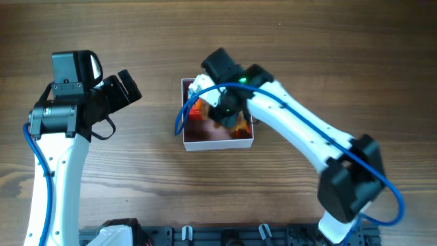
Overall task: Pack container
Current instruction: 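Carry the bear left into the box with the right gripper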
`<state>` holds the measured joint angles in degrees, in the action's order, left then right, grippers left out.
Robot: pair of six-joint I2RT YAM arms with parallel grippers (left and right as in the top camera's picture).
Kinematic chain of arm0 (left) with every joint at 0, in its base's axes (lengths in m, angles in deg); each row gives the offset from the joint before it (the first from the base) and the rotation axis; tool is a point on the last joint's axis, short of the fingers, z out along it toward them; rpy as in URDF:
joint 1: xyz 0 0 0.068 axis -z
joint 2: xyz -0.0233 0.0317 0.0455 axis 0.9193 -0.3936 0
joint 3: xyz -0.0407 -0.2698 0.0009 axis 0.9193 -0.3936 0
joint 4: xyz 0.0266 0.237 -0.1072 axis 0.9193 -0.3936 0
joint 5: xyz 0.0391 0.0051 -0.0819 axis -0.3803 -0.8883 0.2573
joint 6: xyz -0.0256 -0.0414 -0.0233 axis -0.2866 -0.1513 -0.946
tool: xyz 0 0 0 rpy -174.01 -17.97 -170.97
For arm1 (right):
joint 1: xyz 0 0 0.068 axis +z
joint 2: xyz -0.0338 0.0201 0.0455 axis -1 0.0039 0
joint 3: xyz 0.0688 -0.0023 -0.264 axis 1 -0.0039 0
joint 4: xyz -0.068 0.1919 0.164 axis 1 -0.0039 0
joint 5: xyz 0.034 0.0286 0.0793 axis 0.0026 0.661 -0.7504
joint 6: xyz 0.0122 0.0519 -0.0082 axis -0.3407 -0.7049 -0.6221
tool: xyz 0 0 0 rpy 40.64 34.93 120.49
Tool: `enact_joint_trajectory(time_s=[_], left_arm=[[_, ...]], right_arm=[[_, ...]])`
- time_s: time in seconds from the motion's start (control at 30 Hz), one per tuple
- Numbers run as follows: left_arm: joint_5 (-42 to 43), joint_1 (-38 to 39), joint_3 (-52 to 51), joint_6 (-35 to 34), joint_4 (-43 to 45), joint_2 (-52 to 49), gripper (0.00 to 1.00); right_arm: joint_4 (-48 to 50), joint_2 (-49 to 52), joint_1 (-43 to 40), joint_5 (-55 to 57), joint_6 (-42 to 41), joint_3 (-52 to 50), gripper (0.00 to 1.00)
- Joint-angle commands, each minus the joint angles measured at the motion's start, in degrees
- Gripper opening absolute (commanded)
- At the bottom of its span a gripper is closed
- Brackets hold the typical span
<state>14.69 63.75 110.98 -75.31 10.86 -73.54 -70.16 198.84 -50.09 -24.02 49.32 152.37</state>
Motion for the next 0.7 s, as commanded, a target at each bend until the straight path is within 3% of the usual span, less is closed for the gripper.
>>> enact_joint_trajectory(time_s=[0.0,0.13,0.23,0.33,0.5,0.67], left_arm=[[0.3,-0.4,0.1,0.3,0.0,-0.3,1.0],[0.3,-0.4,0.1,0.3,0.0,-0.3,1.0],[0.3,-0.4,0.1,0.3,0.0,-0.3,1.0],[0.3,-0.4,0.1,0.3,0.0,-0.3,1.0],[0.3,-0.4,0.1,0.3,0.0,-0.3,1.0],[0.3,-0.4,0.1,0.3,0.0,-0.3,1.0]], right_arm=[[0.3,3.1,1.6,-1.6,1.1,-0.1,0.04],[-0.2,4.1,1.8,-3.0,1.1,-0.1,0.1],[-1.1,4.1,1.8,-3.1,0.9,-0.1,0.24],[-1.3,4.1,1.8,-2.9,-0.9,-0.1,0.44],[-1.3,3.7,1.8,-2.8,-1.1,0.0,0.52],[-1.7,-0.1,1.8,-2.6,-0.7,0.0,0.53]])
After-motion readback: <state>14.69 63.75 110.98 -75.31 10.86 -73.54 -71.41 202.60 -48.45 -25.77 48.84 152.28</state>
